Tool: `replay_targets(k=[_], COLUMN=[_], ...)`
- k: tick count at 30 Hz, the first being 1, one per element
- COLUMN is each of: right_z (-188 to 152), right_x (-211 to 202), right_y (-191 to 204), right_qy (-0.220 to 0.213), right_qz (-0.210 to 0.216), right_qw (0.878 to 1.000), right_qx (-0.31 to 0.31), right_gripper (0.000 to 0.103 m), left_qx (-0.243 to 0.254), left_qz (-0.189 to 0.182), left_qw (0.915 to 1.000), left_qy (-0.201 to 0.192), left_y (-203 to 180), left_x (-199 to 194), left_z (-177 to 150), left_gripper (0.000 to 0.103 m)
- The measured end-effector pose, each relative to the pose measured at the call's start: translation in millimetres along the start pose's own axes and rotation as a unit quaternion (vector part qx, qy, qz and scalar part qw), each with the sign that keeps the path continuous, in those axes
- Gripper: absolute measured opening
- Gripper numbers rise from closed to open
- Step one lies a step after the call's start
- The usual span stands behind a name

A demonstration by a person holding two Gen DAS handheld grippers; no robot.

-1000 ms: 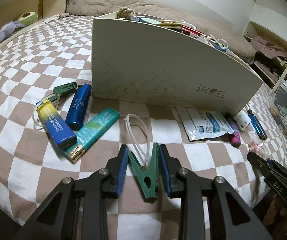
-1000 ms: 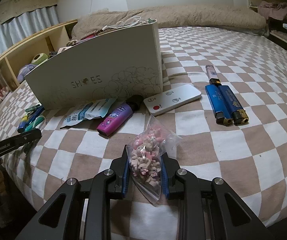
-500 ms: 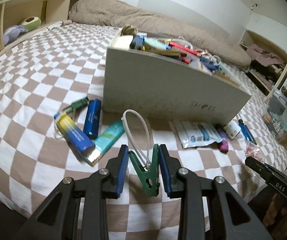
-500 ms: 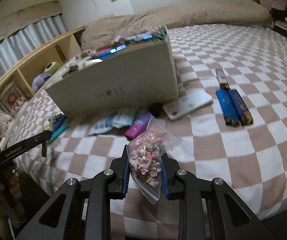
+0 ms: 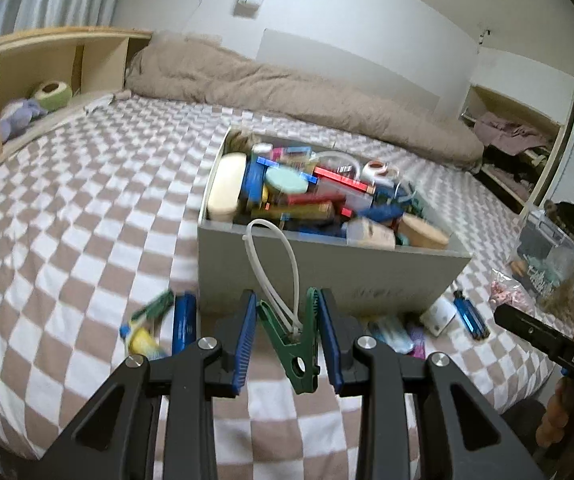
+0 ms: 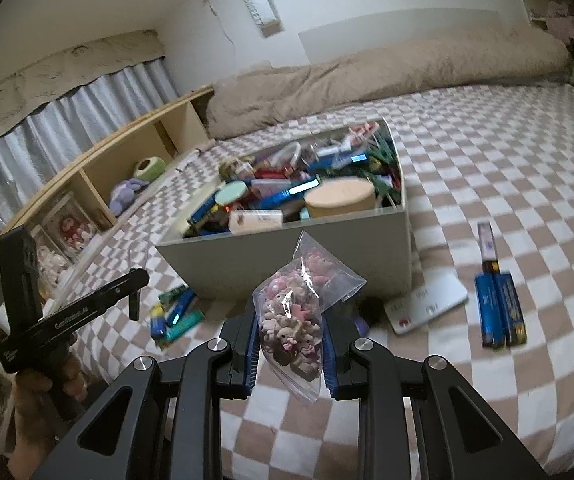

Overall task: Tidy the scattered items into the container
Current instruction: 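Carry the clothespin and candy bag over the white box with both tools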

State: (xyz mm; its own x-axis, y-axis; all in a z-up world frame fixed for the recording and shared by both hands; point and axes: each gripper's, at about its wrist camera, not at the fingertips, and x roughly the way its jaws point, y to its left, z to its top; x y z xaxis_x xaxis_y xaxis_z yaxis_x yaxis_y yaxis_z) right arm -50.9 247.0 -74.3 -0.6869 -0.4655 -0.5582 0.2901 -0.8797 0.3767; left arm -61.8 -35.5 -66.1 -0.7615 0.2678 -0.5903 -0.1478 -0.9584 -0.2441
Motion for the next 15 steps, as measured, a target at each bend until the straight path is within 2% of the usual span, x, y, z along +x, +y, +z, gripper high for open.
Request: replay_targets(k=[8,15], right_z=[31,55], right_x=[1,12], right_y=[0,1], right_qy=[-0.020,-0.022], right_qz=[0.014,0.019], right_qw=[1.000,1.000], right_qx=[-0.001,-0.012], right_gripper=[0.027,0.027], left_qx=[0.013,0.018], left_qz=[-0.015,-0.023], left_qw=[0.9994,0.9992], left_qy=[-0.028,-0.029], left_y=[-4,-7], left_x=[12,32], left_z=[46,72], left_gripper=[0.031,0.031])
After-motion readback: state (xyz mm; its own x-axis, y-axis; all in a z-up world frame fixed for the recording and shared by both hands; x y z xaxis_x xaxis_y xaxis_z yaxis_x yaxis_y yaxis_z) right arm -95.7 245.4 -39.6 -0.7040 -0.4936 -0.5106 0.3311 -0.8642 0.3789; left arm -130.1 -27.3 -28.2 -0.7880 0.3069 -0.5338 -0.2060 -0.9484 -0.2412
